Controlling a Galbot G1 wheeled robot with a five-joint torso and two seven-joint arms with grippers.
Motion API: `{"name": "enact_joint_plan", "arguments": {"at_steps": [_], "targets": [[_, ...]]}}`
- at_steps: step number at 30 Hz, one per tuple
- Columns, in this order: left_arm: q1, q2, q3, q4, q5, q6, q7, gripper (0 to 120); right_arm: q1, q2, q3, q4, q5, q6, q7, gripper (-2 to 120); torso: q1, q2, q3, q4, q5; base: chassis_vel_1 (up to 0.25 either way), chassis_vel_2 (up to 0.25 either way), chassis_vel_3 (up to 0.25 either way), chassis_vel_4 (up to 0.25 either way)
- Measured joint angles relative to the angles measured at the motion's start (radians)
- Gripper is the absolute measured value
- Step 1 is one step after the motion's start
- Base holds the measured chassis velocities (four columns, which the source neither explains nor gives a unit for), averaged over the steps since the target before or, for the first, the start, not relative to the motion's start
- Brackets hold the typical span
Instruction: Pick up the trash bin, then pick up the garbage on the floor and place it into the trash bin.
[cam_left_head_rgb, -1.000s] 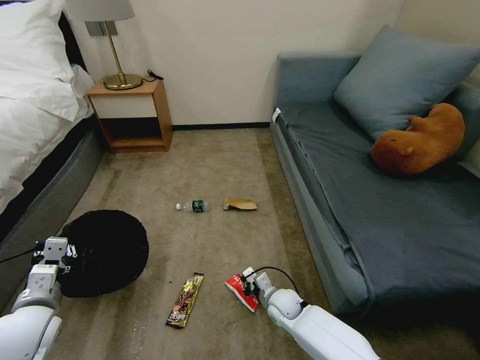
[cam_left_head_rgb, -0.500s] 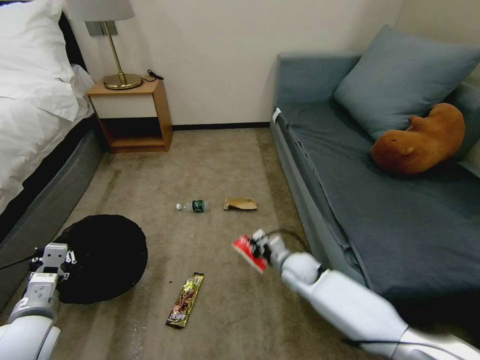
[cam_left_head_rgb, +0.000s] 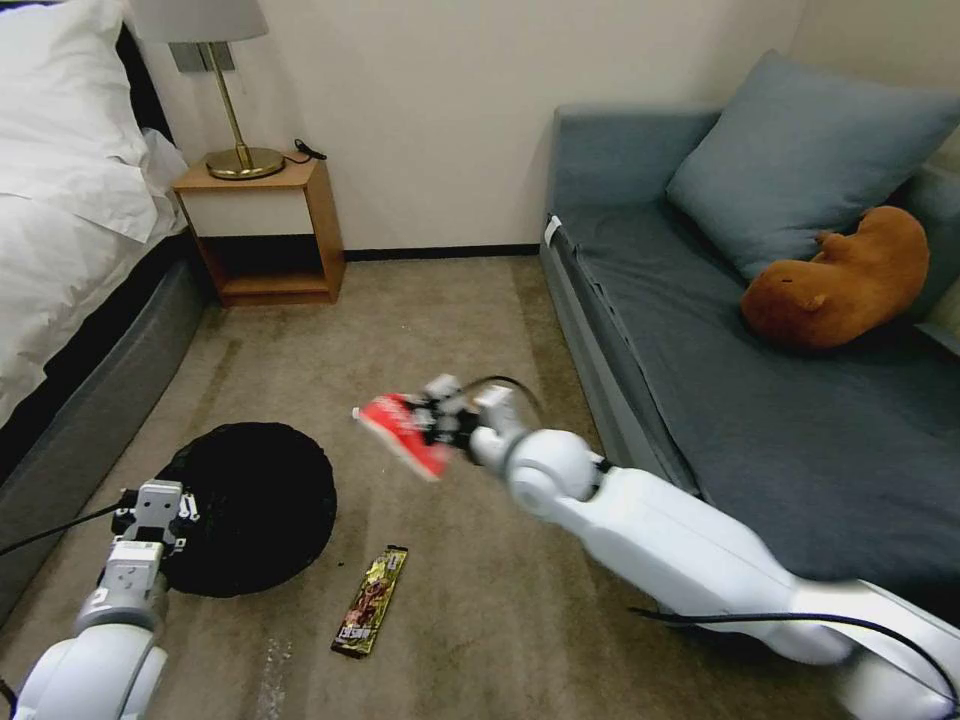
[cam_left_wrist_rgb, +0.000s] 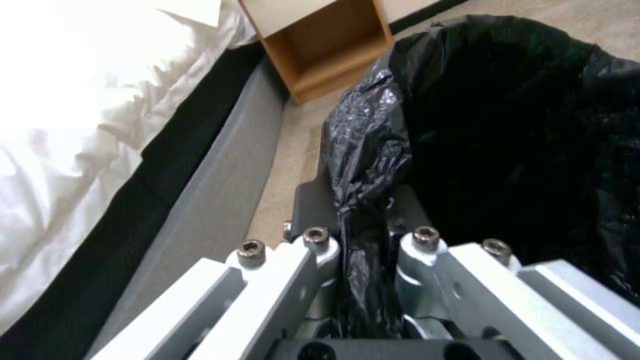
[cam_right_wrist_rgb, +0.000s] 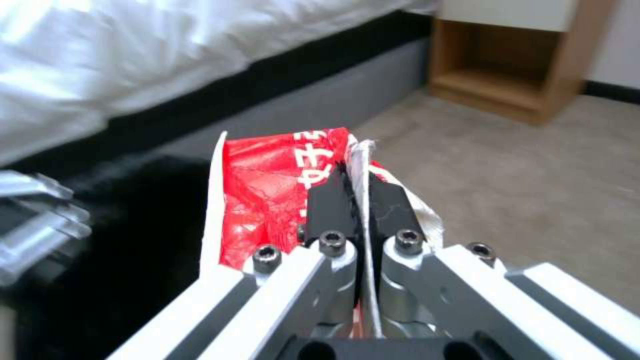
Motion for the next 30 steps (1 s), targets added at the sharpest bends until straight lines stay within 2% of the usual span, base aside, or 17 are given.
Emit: {"name": "enact_joint_plan", "arguments": {"at_steps": [6,15,27,29,30], "targets": [[-0.006,0.000,0.000,-0.001,-0.009,-0.007,-0.005,5,0.014,0.106,-0.041,-0.089,0.028,0.020,0.012,0,0.000,0.000,0.000,-0.0002,0.0001,0.000,0.000,0.000,0.000],[-0.007,-0.002,-0.001,-0.009,-0.032,-0.008,-0.011,5,-0.039,0.193,-0.064,-0.214,-0.037,0.057,0.004,0,0.000,0.000,0.000,-0.0003,0.0003,0.000,0.000,0.000,0.000],[-0.024,-0.002,0.022,-0.010,-0.052,-0.006,-0.018,5,-0.085,0.249,-0.090,-0.281,-0.105,0.086,-0.004,0,0.000,0.000,0.000,-0.0004,0.0003,0.000,0.000,0.000,0.000],[-0.026,-0.003,0.026,-0.011,-0.055,-0.003,-0.019,5,-0.090,0.252,-0.098,-0.283,-0.114,0.085,-0.004,3,0.000,0.000,0.000,-0.0004,0.0003,0.000,0.000,0.000,0.000],[-0.028,-0.003,0.030,-0.012,-0.061,0.000,-0.021,5,-0.093,0.256,-0.105,-0.286,-0.121,0.085,-0.004,9,0.000,0.000,0.000,-0.0004,0.0004,0.000,0.000,0.000,0.000]]}}
